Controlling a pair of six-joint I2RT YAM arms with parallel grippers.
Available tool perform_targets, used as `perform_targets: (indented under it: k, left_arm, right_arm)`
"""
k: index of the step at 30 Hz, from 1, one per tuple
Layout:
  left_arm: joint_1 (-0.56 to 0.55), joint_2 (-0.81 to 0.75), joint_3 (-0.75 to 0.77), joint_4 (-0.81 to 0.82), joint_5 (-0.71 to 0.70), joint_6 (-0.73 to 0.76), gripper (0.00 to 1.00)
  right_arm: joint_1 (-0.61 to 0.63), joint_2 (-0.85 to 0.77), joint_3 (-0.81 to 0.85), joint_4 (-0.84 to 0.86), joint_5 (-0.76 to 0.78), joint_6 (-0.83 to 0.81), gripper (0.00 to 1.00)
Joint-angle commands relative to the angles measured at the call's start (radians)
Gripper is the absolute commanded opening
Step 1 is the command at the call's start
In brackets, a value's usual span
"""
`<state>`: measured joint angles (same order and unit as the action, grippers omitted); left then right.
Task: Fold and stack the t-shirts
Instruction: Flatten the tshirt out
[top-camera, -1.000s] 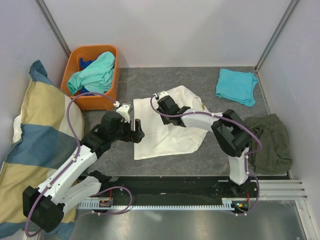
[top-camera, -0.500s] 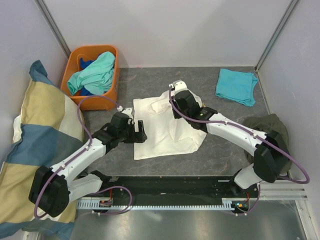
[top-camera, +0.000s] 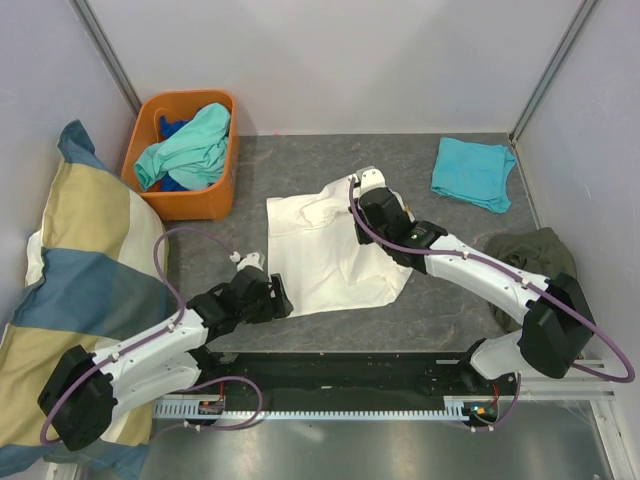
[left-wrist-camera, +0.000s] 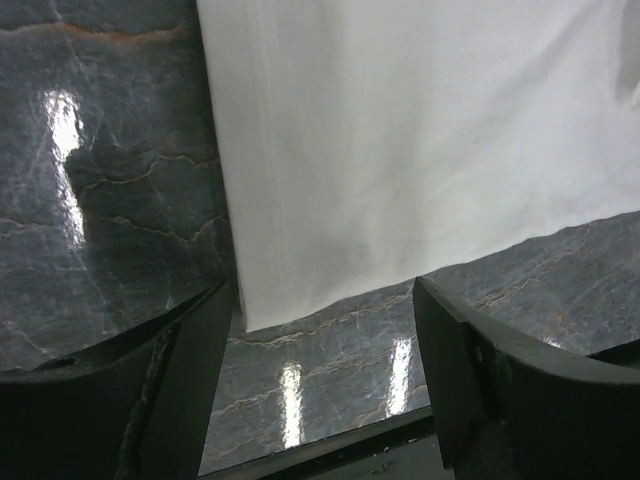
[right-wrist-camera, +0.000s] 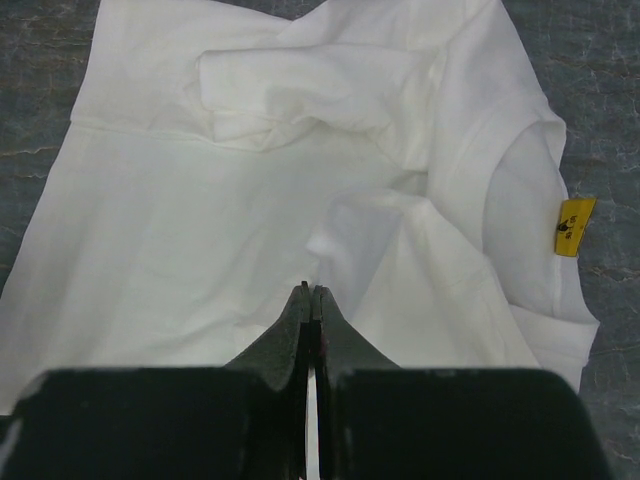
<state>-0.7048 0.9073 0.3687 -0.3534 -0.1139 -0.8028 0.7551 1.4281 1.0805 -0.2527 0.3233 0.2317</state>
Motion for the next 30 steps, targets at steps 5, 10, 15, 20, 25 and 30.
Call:
perform_targets:
  k: [5, 10, 15, 20, 25, 30]
  left_arm:
    - [-0.065, 0.033, -0.020, -0.007, -0.119, -0.150, 0.76]
    - [-0.071, 0.028, -0.030, -0.013, -0.127, -0.154, 0.50]
    - [-0.071, 0.019, -0.028, -0.024, -0.122, -0.150, 0.27]
    - [-0.070, -0.008, -0.028, -0.038, -0.116, -0.151, 0.13]
    - [-0.071, -0.033, 0.001, -0.079, -0.113, -0.135, 0.02]
    - [-0.070, -0.050, 0.117, -0.147, -0.150, -0.052, 0.02]
  right_arm:
    - [-0.010, -0.038, -0.017, 0.020, 0.017, 0.004, 0.03]
    - [-0.013, -0.044, -0.028, 0.024, 0.016, 0.004, 0.03]
    - [-0.016, -0.051, -0.031, 0.023, 0.016, 0.009, 0.03]
    - [-0.020, -0.049, -0.030, 0.024, 0.016, 0.008, 0.04]
    - [-0.023, -0.061, -0.030, 0.015, 0.019, 0.011, 0.04]
    - [-0.030, -0.101, -0.025, -0.003, 0.037, 0.006, 0.04]
